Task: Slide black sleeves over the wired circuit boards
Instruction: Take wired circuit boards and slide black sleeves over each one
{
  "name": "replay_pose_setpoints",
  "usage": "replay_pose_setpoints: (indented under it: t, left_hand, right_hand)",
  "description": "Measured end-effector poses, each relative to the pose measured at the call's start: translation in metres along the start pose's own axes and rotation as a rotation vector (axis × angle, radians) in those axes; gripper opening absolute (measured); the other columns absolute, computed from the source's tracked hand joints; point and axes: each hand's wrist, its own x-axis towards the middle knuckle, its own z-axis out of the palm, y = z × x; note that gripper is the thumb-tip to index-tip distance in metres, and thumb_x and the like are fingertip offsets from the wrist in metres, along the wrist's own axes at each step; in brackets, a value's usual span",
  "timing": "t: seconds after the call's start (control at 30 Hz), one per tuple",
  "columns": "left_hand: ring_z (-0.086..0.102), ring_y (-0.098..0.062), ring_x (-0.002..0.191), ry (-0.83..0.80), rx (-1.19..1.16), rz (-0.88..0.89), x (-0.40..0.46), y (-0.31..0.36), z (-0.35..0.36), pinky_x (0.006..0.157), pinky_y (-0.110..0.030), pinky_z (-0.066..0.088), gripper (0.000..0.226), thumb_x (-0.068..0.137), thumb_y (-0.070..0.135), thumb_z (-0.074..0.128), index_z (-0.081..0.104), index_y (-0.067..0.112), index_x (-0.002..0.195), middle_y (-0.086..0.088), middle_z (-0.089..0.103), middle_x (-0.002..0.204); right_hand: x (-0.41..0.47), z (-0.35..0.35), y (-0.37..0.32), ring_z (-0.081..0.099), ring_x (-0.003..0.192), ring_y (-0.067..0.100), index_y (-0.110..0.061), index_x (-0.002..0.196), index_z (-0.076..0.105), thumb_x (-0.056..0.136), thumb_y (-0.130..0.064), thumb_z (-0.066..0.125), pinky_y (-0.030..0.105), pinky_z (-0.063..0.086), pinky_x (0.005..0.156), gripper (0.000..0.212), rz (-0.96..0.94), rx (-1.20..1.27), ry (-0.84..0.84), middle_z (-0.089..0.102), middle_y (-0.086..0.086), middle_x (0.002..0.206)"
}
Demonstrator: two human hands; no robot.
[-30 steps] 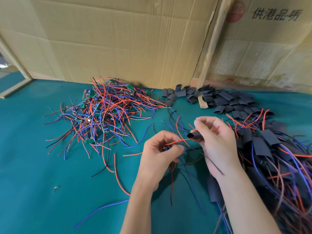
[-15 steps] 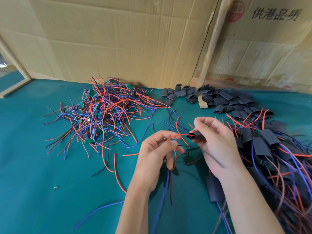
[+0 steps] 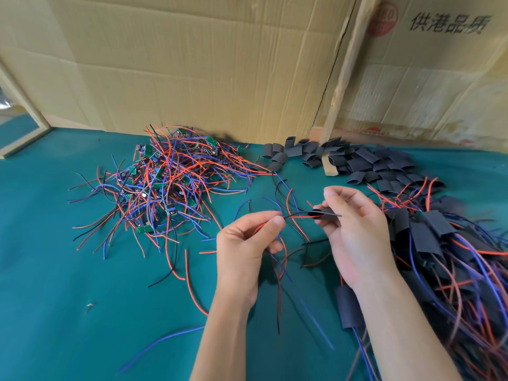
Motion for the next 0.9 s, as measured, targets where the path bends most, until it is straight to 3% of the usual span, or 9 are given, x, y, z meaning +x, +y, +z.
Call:
replay_pose_setpoints:
  t: [0.07,0.17,0.5,0.9]
  left_hand:
    - [0.056,-0.015,0.050,0.013,0.009,0.011,-0.0001,0.0000,0.0006,0.055,-0.020,0.048,0.005,0.077,0.009,0.079,0.079,0.014,0.079,-0.008,0.072,0.072]
    - [0.059,-0.018,0.053,0.040,0.001,0.018,0.0002,0.0007,-0.0002,0.056,-0.021,0.050,0.014,0.085,0.002,0.074,0.078,0.014,0.078,-0.014,0.075,0.078]
    - [0.068,-0.017,0.058,0.122,-0.037,0.005,0.0009,0.0019,0.0005,0.057,-0.020,0.050,0.022,0.089,0.000,0.070,0.077,0.017,0.076,-0.012,0.075,0.077]
    - [0.070,-0.016,0.059,0.173,-0.058,-0.014,0.0021,-0.0016,0.0024,0.055,-0.020,0.051,0.010,0.089,-0.003,0.069,0.071,0.006,0.085,-0.013,0.075,0.077]
  right_hand:
    - [0.0003,0.0000,0.0002,0.067,0.068,0.014,-0.011,0.087,0.067,0.096,-0.006,0.066,0.022,0.053,0.058,0.010,-0.004,-0.003,0.010,0.065,0.001,0.074]
    - [0.0012,-0.0011,-0.0003,0.068,0.069,0.016,-0.011,0.087,0.067,0.096,-0.006,0.066,0.023,0.054,0.059,0.011,-0.017,0.008,0.042,0.066,0.001,0.074]
    - [0.0008,-0.0001,0.0008,0.070,0.070,0.013,-0.011,0.088,0.067,0.097,-0.005,0.065,0.022,0.055,0.061,0.010,-0.094,-0.035,0.076,0.068,-0.004,0.072]
    - [0.0023,0.0007,0.0023,0.070,0.071,0.015,-0.014,0.084,0.067,0.096,-0.006,0.067,0.026,0.055,0.064,0.015,-0.192,-0.077,0.160,0.068,-0.007,0.071]
